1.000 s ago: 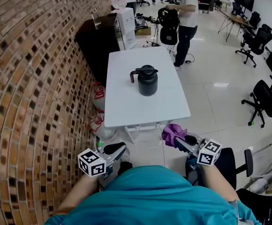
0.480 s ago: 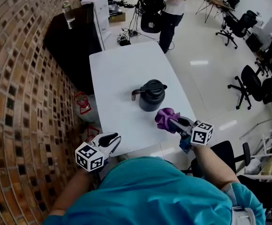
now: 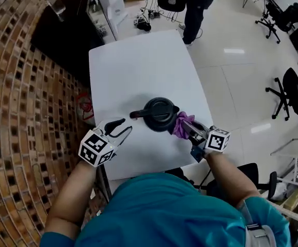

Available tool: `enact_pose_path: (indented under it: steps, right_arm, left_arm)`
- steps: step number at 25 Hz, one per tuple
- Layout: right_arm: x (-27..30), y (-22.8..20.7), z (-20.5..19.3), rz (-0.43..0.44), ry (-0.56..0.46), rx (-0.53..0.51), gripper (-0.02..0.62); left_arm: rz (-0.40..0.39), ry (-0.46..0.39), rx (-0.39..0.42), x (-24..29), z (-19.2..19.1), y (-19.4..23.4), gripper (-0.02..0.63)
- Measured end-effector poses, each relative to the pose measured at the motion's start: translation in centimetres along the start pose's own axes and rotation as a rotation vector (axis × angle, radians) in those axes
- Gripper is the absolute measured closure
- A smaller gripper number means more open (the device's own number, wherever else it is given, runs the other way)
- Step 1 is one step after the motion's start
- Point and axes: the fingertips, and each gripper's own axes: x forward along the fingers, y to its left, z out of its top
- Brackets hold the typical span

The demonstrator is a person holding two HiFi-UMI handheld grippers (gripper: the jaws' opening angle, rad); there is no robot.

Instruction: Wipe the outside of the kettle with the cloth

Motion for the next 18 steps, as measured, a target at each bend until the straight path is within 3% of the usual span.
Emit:
enact_pose_path:
  steps: [4,9,13,18]
  right_arm:
    - [1.3,-2.7,2.3,0.046,0.029,0.020,0.502]
    - [4.8,-3.9,4.2,0.149,0.148,0.025,0.502]
    - [8.7,-4.3,5.0,0.247,0.319,0.058,0.500]
    - [15.0,-2.5,4.3,0.405,0.603,0.050,0.500]
  left_arm:
    - [-0.010,0.052,0.043,4.0,1.2,1.2,0.476]
    - [-0.064,0.131,0.191,6.1,1.3,0.7,0.483]
    - [-0.071,0.166,0.276,6.5,1.0,0.4,0.480]
    - [-0.073,0.171,0.288,6.6,1.4,0.1,0.482]
